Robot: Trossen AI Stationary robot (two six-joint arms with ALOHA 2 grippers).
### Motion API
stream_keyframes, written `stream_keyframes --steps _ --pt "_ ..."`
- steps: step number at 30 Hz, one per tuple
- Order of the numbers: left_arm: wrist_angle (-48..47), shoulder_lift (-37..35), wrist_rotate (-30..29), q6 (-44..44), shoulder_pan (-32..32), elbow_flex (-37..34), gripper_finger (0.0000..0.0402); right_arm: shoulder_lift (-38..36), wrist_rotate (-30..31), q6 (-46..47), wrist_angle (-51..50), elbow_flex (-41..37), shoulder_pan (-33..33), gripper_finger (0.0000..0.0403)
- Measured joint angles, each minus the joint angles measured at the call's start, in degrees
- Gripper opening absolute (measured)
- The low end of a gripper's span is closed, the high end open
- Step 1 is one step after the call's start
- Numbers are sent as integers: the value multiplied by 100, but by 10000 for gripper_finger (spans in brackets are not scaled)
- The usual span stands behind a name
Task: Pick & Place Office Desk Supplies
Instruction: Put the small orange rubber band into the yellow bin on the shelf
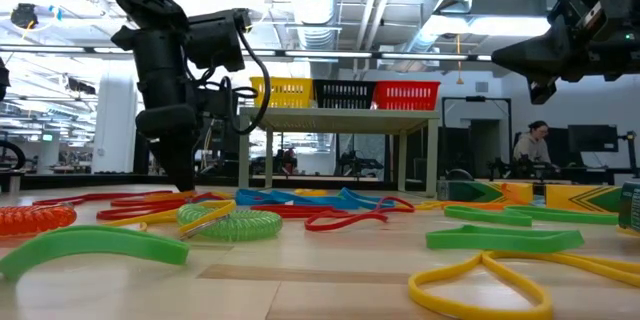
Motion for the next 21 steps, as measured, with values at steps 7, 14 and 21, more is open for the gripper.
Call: stream_keyframes --steps 7,14,21 --pt "31 30 116 -136 31 -3 6 -1 0 0 2 0 0 17" --pt "244 -391 107 -333 46 -40 1 -1 0 0 4 0 0 17" --pt "825 -1279 69 -629 -13 -28 1 -1 2 0 7 0 0 17"
